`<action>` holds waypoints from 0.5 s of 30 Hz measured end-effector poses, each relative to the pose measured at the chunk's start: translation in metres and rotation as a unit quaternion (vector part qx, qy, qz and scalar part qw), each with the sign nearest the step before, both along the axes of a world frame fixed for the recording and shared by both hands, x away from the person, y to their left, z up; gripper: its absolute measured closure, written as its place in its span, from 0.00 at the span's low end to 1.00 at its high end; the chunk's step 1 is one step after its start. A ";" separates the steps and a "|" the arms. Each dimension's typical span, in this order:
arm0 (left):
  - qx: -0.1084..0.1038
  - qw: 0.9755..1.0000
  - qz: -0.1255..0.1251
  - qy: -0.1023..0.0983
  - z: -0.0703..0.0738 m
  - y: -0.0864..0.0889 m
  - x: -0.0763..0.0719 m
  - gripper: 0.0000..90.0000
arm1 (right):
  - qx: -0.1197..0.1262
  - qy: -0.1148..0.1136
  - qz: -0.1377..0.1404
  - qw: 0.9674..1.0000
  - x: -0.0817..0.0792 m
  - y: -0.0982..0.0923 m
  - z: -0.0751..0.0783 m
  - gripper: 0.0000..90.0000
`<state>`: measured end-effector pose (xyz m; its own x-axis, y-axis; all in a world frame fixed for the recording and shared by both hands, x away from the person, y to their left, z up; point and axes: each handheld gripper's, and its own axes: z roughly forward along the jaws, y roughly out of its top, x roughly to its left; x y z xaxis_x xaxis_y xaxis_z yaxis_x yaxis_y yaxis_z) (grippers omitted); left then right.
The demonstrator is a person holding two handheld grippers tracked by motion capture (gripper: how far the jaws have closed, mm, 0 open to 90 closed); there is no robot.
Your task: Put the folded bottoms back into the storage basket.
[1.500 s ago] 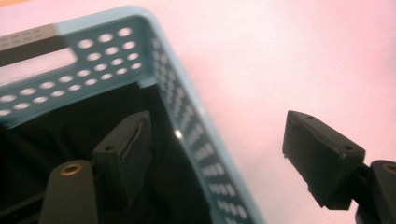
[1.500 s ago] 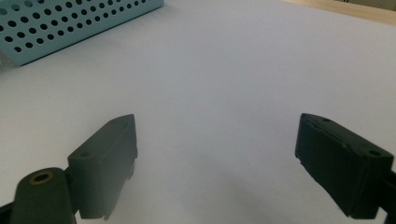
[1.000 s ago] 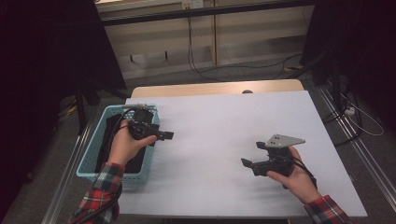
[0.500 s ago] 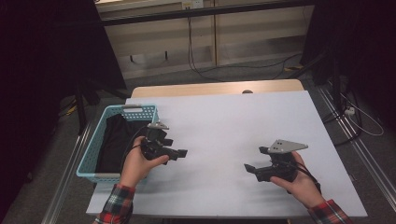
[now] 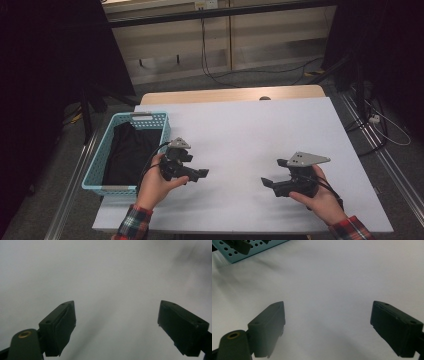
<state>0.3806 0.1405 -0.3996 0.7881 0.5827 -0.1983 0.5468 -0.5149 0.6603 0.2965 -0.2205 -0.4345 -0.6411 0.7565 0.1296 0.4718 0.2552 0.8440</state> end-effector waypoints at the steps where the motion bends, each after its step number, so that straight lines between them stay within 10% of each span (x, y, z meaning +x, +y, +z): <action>1: 0.000 1.000 -0.002 0.000 -0.001 0.000 -0.001 0.16 | 0.000 0.001 0.001 1.000 -0.001 0.000 0.000 0.14; 15: 0.003 1.000 -0.008 0.001 -0.008 0.006 -0.008 0.16 | -0.005 0.003 -0.008 1.000 -0.005 -0.011 0.000 0.14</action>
